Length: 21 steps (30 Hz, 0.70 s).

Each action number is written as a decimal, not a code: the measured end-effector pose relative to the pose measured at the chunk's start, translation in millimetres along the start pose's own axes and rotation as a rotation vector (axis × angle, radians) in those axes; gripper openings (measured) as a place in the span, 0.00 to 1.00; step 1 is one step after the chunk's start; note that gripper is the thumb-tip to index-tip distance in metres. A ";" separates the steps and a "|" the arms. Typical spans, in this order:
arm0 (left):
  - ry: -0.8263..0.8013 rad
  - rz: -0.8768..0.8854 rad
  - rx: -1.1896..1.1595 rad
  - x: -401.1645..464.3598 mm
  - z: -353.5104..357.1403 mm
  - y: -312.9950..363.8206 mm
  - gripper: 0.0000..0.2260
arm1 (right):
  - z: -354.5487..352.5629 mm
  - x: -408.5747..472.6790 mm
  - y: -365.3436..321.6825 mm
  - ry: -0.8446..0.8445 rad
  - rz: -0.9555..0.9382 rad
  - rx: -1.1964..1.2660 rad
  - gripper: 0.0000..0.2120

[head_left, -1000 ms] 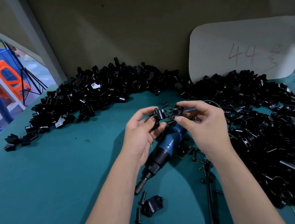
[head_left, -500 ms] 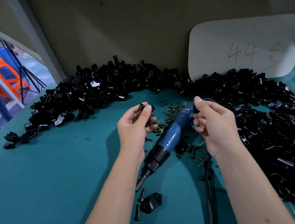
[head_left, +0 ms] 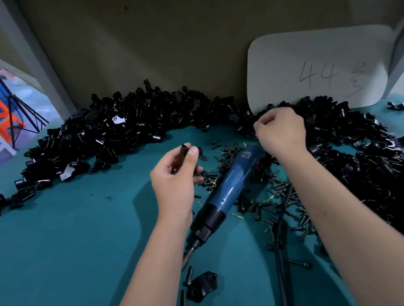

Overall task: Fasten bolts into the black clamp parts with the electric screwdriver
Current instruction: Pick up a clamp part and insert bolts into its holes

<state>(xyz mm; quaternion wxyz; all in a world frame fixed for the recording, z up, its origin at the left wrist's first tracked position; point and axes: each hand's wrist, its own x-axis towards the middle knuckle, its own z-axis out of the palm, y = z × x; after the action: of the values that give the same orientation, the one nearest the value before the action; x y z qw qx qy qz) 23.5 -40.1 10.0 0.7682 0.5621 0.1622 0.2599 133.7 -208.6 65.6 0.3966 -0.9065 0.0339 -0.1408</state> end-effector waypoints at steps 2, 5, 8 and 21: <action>-0.065 -0.011 0.035 -1.7 2.4 -3.1 0.09 | 7.9 21.1 -5.3 -0.168 -0.058 -0.304 0.10; -0.113 0.003 0.082 -2.1 5.8 -5.9 0.11 | 27.6 39.4 -14.4 -0.350 -0.147 -0.606 0.21; -0.121 0.001 0.101 0.2 6.0 -5.3 0.11 | 41.2 49.7 -20.1 -0.547 -0.208 -0.749 0.34; -0.144 -0.041 0.108 8.2 -5.1 -0.3 0.11 | 25.8 64.7 0.1 -0.294 -0.104 -0.600 0.13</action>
<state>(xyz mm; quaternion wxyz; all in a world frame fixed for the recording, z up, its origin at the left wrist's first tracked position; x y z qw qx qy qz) 27.4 -31.5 8.4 0.7517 0.6164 0.1317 0.1940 202.9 -201.6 63.6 0.1052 -0.9939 -0.0297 -0.0124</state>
